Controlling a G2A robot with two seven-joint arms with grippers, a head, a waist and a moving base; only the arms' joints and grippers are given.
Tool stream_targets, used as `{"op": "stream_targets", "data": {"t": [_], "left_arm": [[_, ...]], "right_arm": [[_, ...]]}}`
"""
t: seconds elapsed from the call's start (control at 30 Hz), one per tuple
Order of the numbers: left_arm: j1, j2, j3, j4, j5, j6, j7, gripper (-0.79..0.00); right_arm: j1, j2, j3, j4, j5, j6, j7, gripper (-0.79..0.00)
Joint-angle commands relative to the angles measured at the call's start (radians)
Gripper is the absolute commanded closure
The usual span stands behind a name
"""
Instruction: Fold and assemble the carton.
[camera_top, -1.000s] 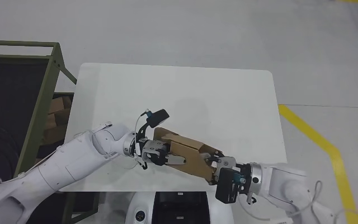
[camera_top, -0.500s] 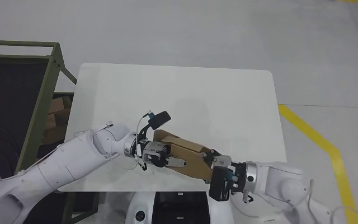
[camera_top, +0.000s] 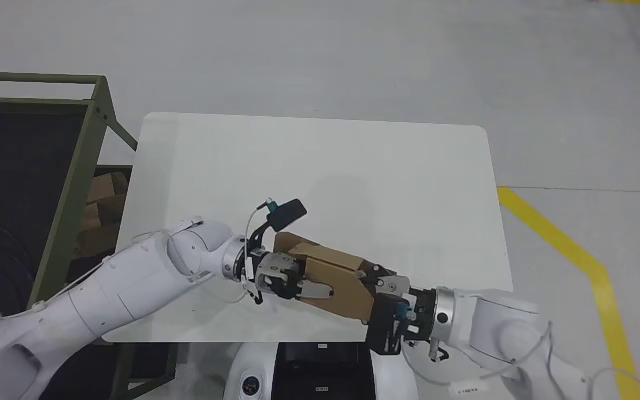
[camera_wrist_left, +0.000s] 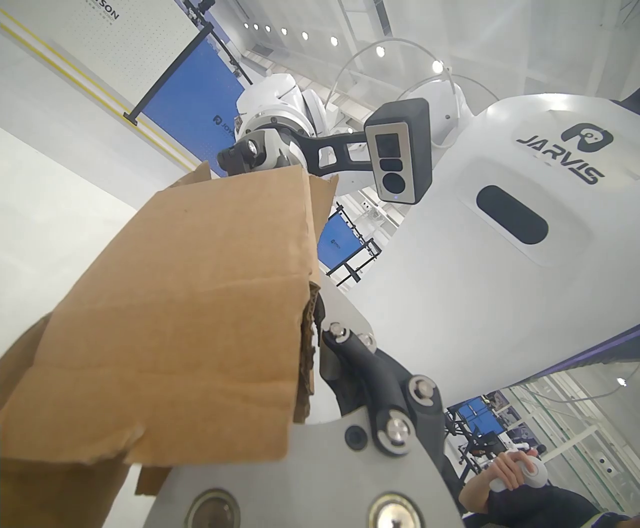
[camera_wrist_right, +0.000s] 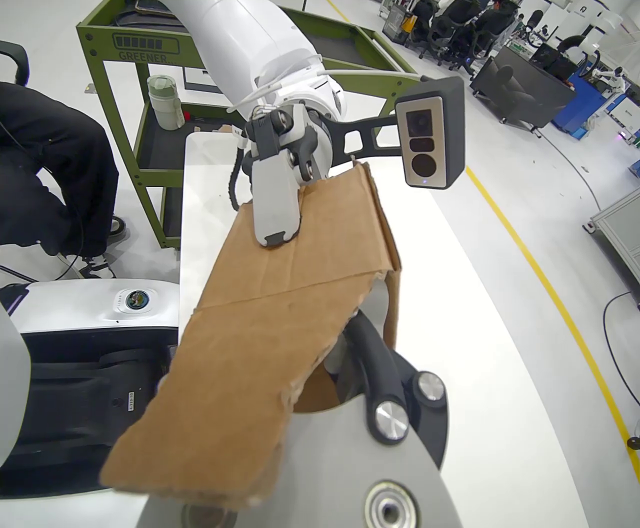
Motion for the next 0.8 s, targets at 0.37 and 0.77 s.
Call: {"op": "stream_targets", "data": {"t": [0.37,0.77], "left_arm": [[0.039,0.000,-0.071,0.004,-0.011,0.000,0.000,0.000],[0.109,0.006,-0.184,-0.007,-0.001,0.000,0.000,0.000]], "right_arm": [[-0.114,0.014,0.121,-0.022,0.007,0.033,-0.094,-0.271],[-0.349,0.033,0.358,0.023,0.114,0.005,-0.302,-0.616]]}}
